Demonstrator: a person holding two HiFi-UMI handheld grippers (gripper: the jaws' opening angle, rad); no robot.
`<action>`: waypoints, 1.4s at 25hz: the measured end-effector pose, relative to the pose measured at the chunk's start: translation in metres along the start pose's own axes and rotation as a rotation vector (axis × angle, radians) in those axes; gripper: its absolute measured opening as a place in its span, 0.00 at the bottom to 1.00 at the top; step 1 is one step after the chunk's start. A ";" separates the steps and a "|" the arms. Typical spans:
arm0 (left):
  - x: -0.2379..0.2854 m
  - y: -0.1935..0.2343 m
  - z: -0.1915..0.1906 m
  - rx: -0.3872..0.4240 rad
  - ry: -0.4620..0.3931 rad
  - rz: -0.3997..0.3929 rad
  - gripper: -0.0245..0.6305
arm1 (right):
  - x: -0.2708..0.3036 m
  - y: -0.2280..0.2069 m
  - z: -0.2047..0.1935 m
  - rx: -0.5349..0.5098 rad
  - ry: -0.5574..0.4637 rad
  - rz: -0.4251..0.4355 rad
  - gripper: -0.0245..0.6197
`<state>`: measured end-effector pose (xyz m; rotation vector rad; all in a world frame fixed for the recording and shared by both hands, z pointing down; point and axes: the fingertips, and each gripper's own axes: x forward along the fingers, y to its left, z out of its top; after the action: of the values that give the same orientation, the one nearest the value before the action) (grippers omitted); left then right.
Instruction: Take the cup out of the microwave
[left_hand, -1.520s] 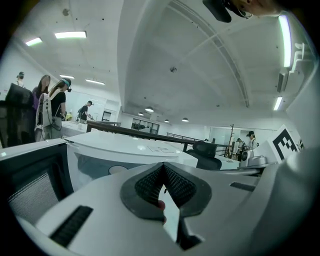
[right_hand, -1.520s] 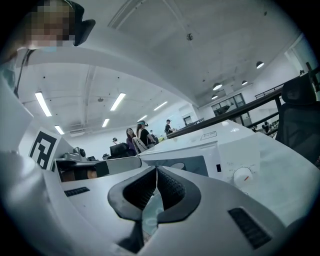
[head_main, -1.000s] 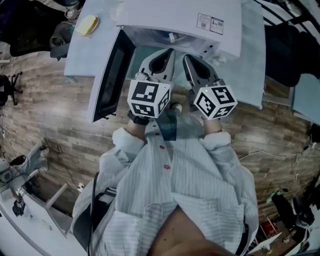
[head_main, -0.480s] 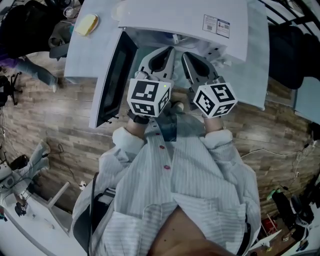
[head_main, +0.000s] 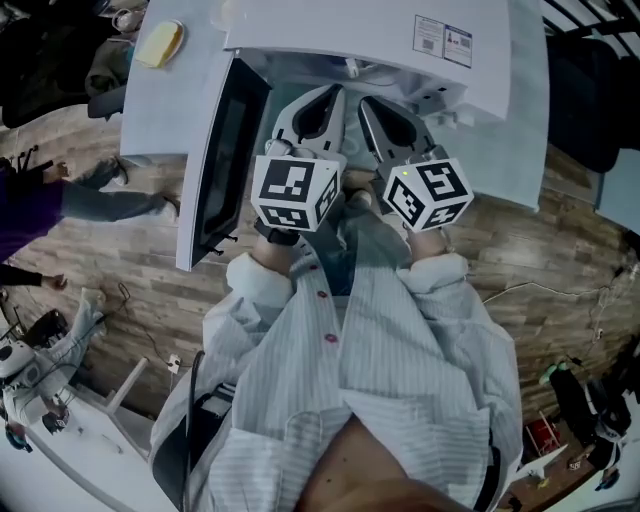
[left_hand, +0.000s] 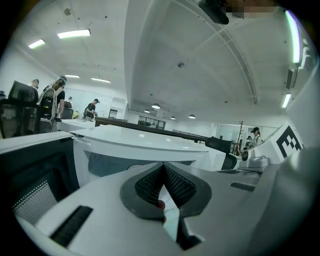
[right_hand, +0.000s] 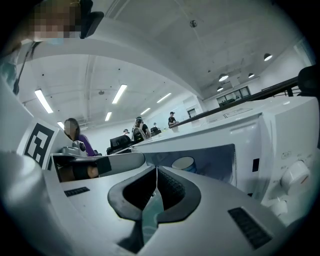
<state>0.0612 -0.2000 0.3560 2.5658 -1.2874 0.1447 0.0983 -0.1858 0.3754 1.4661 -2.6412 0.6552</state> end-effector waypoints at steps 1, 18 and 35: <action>0.002 0.001 -0.003 0.001 0.001 0.001 0.05 | 0.002 -0.002 -0.003 0.002 0.002 -0.002 0.09; 0.024 0.032 -0.058 0.004 0.045 0.030 0.05 | 0.027 -0.028 -0.053 0.009 0.046 -0.052 0.09; 0.044 0.056 -0.085 0.012 0.071 0.027 0.05 | 0.057 -0.051 -0.074 -0.031 0.048 -0.136 0.10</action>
<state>0.0459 -0.2419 0.4571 2.5299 -1.2993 0.2466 0.0978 -0.2263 0.4735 1.5830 -2.4778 0.6259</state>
